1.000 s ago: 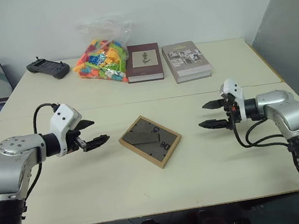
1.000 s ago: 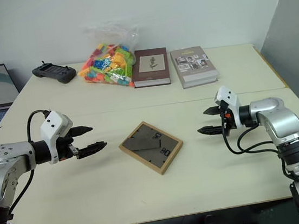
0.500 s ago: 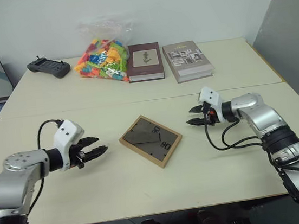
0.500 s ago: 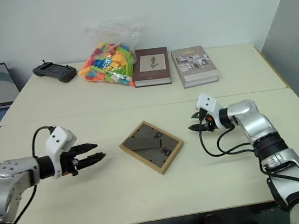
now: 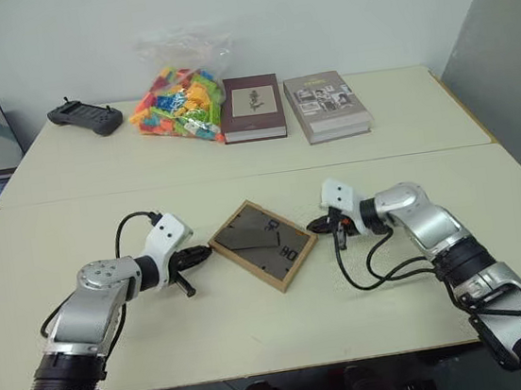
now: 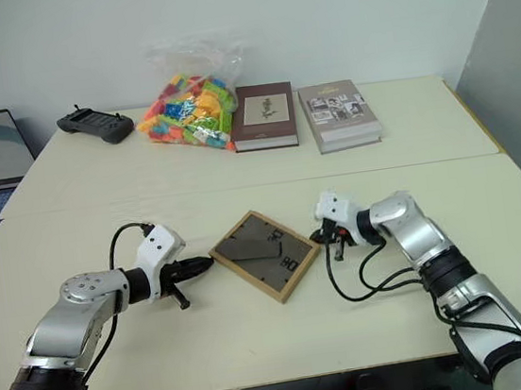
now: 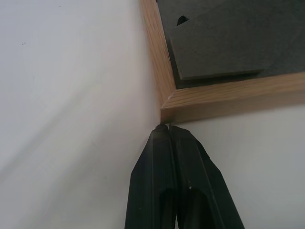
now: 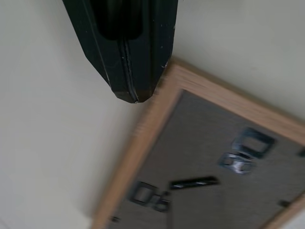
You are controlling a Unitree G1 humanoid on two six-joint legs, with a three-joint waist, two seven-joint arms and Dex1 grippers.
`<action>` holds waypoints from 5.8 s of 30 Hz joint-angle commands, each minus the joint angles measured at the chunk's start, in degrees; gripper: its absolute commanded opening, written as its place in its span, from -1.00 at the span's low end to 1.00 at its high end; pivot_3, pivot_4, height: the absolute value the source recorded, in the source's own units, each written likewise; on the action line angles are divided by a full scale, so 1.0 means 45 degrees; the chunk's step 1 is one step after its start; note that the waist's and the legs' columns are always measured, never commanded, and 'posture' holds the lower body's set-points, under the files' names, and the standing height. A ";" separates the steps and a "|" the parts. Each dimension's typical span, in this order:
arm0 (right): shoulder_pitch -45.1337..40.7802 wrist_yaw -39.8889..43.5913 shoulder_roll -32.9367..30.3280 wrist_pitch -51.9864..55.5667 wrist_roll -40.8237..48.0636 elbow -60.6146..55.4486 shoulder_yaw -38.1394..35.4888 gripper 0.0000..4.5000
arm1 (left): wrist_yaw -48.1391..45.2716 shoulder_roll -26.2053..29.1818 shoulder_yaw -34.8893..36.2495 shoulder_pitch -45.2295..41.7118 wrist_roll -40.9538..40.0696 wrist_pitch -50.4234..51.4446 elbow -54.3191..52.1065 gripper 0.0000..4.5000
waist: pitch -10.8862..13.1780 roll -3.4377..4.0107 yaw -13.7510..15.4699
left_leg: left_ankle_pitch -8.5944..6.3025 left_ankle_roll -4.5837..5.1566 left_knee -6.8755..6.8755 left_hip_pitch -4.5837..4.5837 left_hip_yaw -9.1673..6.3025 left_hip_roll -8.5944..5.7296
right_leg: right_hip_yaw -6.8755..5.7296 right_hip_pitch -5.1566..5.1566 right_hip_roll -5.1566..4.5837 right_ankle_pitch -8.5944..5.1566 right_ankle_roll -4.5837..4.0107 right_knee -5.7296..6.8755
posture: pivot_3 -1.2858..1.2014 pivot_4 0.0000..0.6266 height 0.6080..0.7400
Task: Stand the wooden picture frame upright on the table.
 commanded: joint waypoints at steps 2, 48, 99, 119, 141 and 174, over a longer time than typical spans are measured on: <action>0.0479 0.0771 -0.0253 0.0616 0.0359 -0.1608 0.0246 -1.00 | -0.0457 -0.0376 -0.0524 -0.0969 0.0467 -0.0922 0.0744 -0.99 | -0.0001 -0.0002 -0.0021 | 0.0000 0.0000 0.0001 0.0002 0.0000 0.0000 | 0.0001 0.0003 0.0001 0.0000 0.0000 0.0001 | 0.03 -0.52 1.00; -0.0705 -0.1404 -0.0170 -0.0839 -0.0335 0.1072 -0.0940 -1.00 | -0.4612 0.1752 0.2207 -0.0497 -0.6778 1.1204 0.0424 0.48 | 0.0001 -0.0012 -0.0400 | 0.0004 -0.0006 0.0003 0.0002 -0.0052 -0.0003 | -0.0001 0.0002 0.0016 -0.0003 0.0001 0.0009 | 0.03 -0.52 1.00; -0.1601 -0.0543 -0.0242 0.5155 0.3487 -0.3112 -0.3408 -0.36 | -0.1407 -0.1230 0.2467 -0.2029 -0.7122 0.8586 -0.0904 -0.43 | -0.0058 0.0058 -0.0342 | 0.0003 -0.0006 -0.0005 0.0041 -0.0097 -0.0027 | 0.0004 0.0042 0.0008 -0.0003 -0.0002 -0.0001 | 0.03 -0.52 1.00; -0.3259 -0.1776 0.2746 0.4725 0.4355 -0.3056 -0.1752 0.98 | -0.0768 -0.1533 0.2496 -0.2864 -0.7483 0.8597 -0.1753 -0.43 | -0.0056 0.0056 -0.0386 | 0.0017 -0.0031 -0.0003 -0.0006 -0.0101 -0.0027 | 0.0004 -0.0009 0.0013 -0.0002 -0.0002 0.0001 | 0.03 -0.52 1.00; -0.1721 0.0189 -0.2149 0.1871 0.4014 -0.3535 -0.2557 0.98 | 0.0652 -0.1228 0.3987 -0.2689 -0.9619 1.2802 -0.1389 -0.43 | -0.0045 0.0036 -0.0343 | 0.0002 -0.0004 -0.0002 -0.0011 -0.0107 -0.0030 | -0.0003 -0.0007 0.0009 -0.0003 -0.0001 -0.0002 | 0.03 -0.52 1.00; -0.4795 -2.0203 -0.1583 -1.9522 -1.4694 0.5010 0.1164 -0.17 | 0.7246 0.0706 0.1420 -0.1375 -2.2404 1.1931 -0.0574 -0.43 | -0.0032 0.0000 -0.0423 | 0.0098 -0.0171 -0.0004 0.0020 -0.0082 -0.0035 | 0.0052 -0.0012 0.0027 -0.0009 -0.0011 0.0020 | 0.03 -0.52 1.00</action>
